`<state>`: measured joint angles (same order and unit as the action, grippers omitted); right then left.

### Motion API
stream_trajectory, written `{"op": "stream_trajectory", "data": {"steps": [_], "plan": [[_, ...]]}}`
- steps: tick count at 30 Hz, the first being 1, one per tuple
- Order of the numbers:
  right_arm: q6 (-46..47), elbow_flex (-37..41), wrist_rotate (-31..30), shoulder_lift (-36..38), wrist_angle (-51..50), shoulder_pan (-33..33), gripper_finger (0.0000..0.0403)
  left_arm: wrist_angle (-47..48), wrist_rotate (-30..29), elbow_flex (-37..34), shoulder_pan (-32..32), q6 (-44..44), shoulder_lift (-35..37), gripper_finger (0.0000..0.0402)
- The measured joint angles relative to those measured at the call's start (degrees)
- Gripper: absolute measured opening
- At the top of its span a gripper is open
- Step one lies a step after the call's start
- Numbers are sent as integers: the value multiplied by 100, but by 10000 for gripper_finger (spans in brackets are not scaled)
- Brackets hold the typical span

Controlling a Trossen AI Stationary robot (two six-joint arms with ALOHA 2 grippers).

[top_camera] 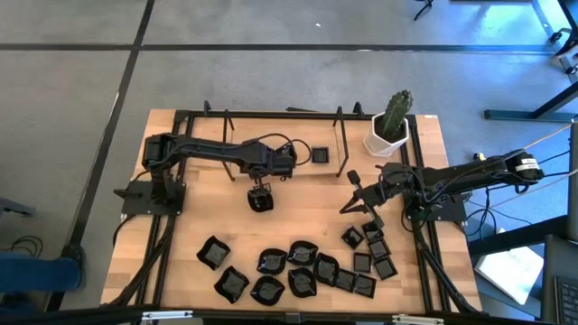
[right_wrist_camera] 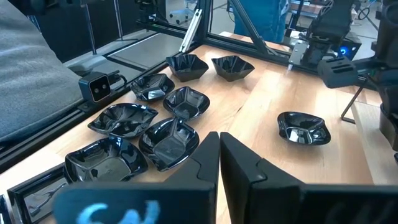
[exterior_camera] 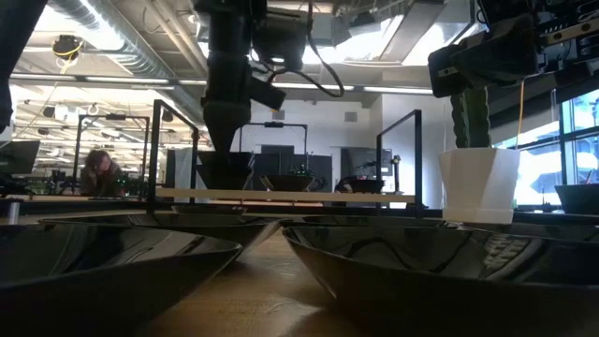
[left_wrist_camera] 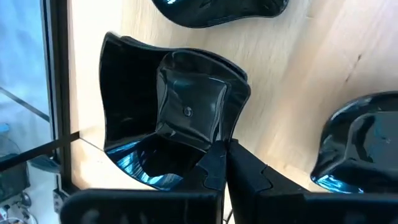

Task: Pick & Place Mini shaped plates
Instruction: Stack the top distorted square plate on the top of the distorted square plate on the shelf, then stack the leaf-shaped plate on the top of the leaf-shaped plate on the shelf

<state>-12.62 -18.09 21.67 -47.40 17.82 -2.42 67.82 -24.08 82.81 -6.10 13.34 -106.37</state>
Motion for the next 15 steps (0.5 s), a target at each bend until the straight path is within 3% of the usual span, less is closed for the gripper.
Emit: {"op": "stream_trajectory", "data": {"steps": [8,15], "plan": [[17,0,0,0,-13,-2,17,-329,-90,-235,-3,42,0,17],[28,0,0,0,-12,0,17,-333,-249,-278,54,-57,0,84]]}}
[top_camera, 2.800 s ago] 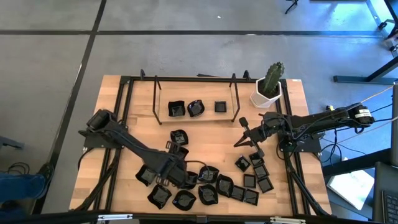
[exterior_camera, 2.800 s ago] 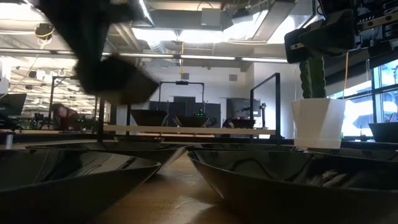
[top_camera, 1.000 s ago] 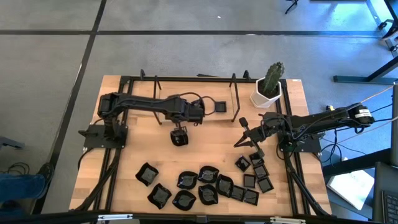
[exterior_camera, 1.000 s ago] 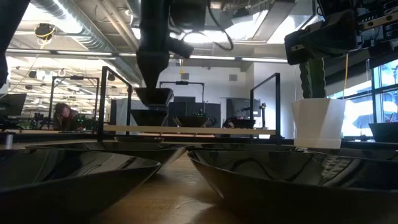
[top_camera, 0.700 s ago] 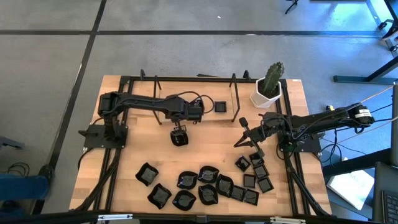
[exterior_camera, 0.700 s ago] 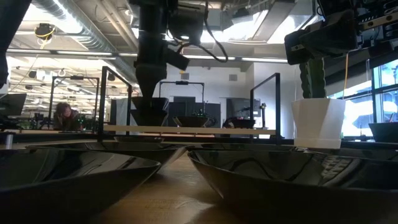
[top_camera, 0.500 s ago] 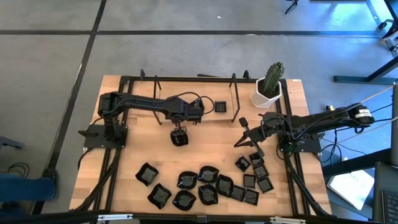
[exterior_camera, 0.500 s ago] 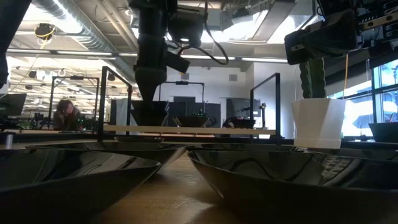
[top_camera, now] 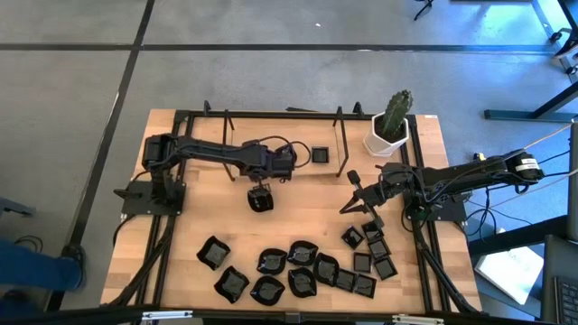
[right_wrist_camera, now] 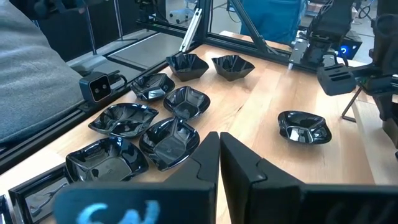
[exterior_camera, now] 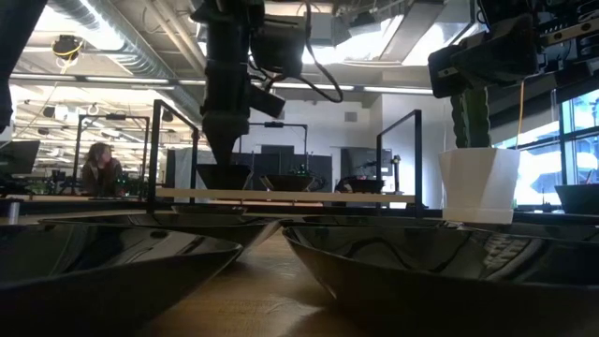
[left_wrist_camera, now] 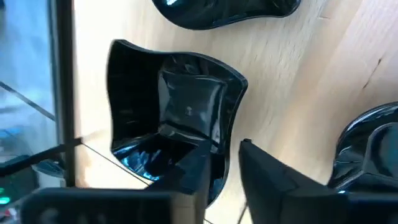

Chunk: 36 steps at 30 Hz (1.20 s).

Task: Pick & Place Mini shaped plates
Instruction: Stack the leaf-shaped plate on the top of the leaf-shaped plate on the shelf

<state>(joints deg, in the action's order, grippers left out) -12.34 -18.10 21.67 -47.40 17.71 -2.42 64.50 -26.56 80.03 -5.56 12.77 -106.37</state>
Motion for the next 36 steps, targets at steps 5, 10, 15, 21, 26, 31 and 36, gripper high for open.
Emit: {"op": "stream_trajectory", "data": {"steps": [5,10,15,21,26,31,36], "plan": [[7,1,0,0,1,0,17,278,-578,192,225,-155,27,145],[14,1,0,0,1,-1,17,1585,-729,1146,610,-15,66,182],[33,1,0,0,1,-1,17,2553,-229,2562,1091,519,144,191],[27,-1,0,-10,-37,-6,17,2241,-709,3560,2109,586,1044,174],[30,-1,0,-22,-41,-8,17,1192,-3175,2937,3398,538,2135,140],[-17,-1,-2,-22,-45,-8,17,857,-5294,905,4349,1408,3216,89],[-30,-1,-2,-22,46,-8,16,462,-5320,-1434,4405,2399,4143,13]]}}
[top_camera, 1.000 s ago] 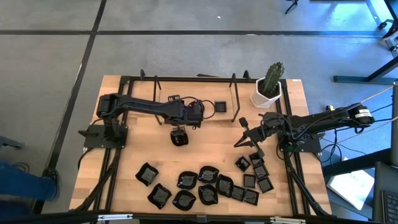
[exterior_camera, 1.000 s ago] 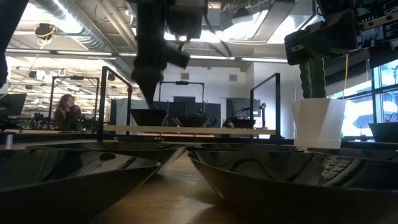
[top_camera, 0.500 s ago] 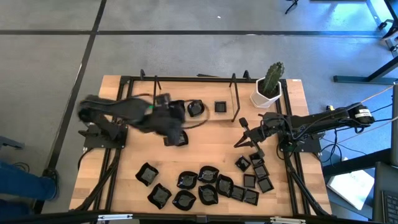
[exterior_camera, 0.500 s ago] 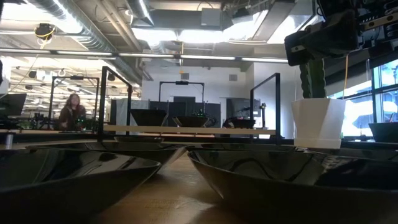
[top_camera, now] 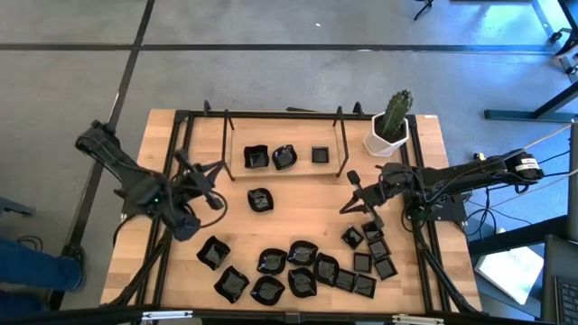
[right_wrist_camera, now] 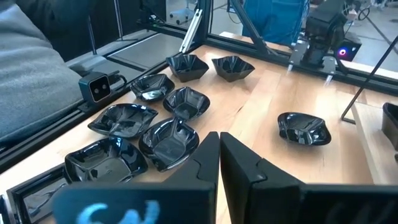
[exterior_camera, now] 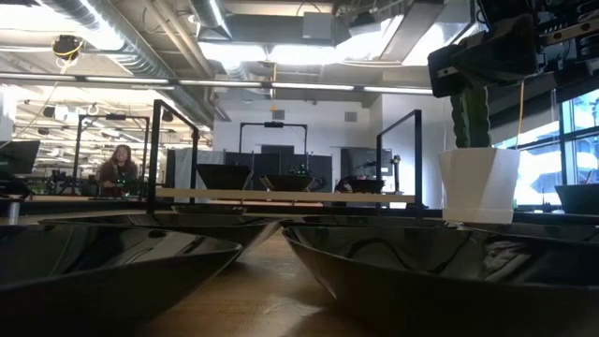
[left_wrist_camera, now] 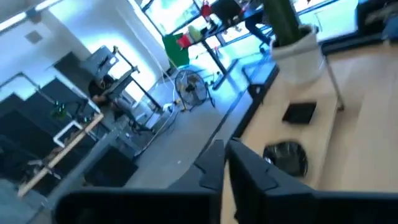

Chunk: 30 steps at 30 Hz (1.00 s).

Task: Pick & Place Mini shaped plates
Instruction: Stack the leaf-shaped plate on the top of the leaf-shaped plate on the shelf

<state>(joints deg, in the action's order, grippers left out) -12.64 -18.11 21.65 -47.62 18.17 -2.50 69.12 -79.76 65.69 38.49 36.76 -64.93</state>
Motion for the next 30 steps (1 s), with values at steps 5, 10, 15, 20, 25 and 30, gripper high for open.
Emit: {"op": "stream_trajectory", "data": {"steps": [5,10,15,20,25,30], "plan": [[17,0,-2,-1,111,2,16,-1369,664,-1747,-385,-346,646,2],[0,0,-3,-1,130,2,16,-3939,2560,-2905,-829,-2990,820,2],[2,0,-4,0,121,2,16,-7341,6043,-3530,-1431,-5822,818,2],[17,0,-4,-1,84,2,16,-8391,7299,-3867,-2125,-6860,1043,1],[16,0,-4,-2,-42,2,16,-8926,7810,-4624,-2895,-6631,1832,2],[-65,0,-4,-4,-70,2,16,-9618,7962,-5543,-3268,-6136,2786,2]]}}
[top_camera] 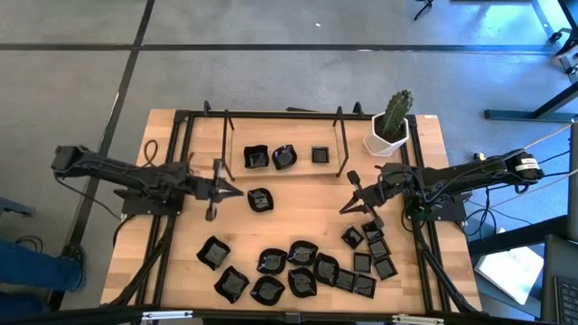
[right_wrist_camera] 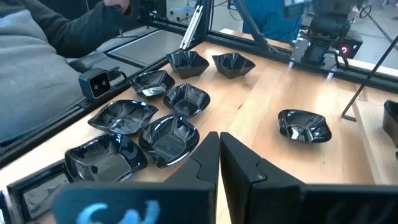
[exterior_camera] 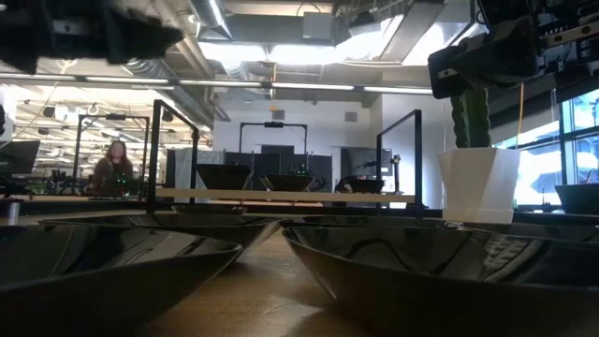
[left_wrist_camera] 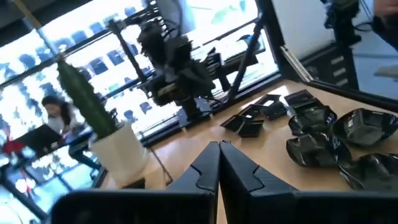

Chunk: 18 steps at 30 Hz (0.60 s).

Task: Pick & Place Mini shaped plates
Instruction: Stack the leaf-shaped plate on the top of the leaf-shaped plate on the shelf

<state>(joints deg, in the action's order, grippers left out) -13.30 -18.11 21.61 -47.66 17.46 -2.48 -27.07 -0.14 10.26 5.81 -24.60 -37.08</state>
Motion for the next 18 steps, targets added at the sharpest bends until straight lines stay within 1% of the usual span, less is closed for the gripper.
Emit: {"op": "stream_trajectory", "data": {"steps": [3,7,9,12,18], "plan": [[-188,0,-10,0,87,0,16,-40,-177,-444,-29,274,576,1],[-209,0,-4,0,279,0,16,-135,-430,-954,-27,506,1183,2],[-210,0,-3,-11,444,2,16,150,-480,-977,-27,600,1412,2],[-200,0,0,-24,616,2,16,402,-477,-977,-23,837,1574,1],[-215,0,-2,-144,659,2,16,409,-477,-977,-21,1038,1636,8]]}}
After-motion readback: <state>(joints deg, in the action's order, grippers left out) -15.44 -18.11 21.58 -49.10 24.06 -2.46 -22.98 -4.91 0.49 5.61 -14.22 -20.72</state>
